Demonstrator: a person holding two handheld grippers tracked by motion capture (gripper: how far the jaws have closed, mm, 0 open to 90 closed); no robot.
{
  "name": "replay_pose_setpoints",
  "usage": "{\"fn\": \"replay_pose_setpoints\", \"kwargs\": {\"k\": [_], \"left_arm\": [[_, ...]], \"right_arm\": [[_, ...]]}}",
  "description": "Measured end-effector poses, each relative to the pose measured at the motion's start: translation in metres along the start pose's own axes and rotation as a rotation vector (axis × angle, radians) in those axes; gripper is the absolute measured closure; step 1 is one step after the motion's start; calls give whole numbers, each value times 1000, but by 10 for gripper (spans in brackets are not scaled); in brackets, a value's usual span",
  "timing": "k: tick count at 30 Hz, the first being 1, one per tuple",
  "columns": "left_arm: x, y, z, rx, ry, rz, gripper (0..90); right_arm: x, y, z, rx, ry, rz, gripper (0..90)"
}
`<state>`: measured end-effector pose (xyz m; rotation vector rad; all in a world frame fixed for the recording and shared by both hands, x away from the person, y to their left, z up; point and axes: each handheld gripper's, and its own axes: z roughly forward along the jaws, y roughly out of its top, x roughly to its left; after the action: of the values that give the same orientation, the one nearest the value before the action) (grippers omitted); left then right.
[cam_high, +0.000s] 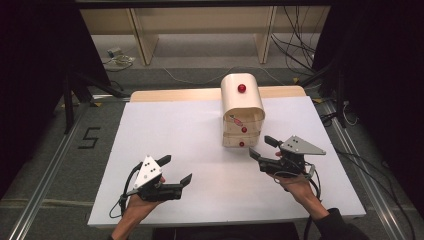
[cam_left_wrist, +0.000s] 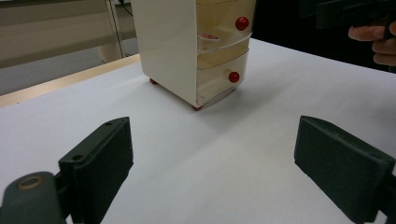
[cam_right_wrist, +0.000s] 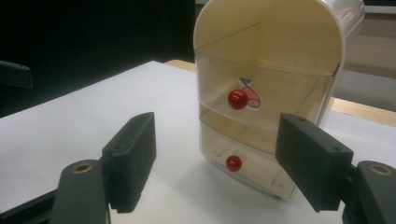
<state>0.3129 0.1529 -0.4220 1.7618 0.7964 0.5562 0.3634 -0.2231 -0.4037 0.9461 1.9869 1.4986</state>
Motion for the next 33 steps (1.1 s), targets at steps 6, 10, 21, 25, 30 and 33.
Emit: {"fn": "replay_pose_setpoints", "kwargs": {"k": [6, 10, 21, 25, 30, 33], "left_arm": [[0, 0, 0, 1, -3, 6, 114], [0, 0, 0, 3, -5, 6, 114], [-1, -1, 1, 11, -13, 10, 113], [0, -1, 0, 6, -27, -14, 113], [3, -1, -1, -1, -25, -32, 113], [2, -1, -1, -1, -25, -29, 113]], "right_arm": [[0, -4, -3, -10, 0, 4, 297], [0, -6, -5, -17, 1, 0, 296], [0, -11, -14, -30, -2, 5, 282], [-2, -15, -19, -23, -5, 8, 277], [-3, -20, -23, -11, -10, 16, 270], [-2, -22, -26, -5, -10, 16, 265]]}}
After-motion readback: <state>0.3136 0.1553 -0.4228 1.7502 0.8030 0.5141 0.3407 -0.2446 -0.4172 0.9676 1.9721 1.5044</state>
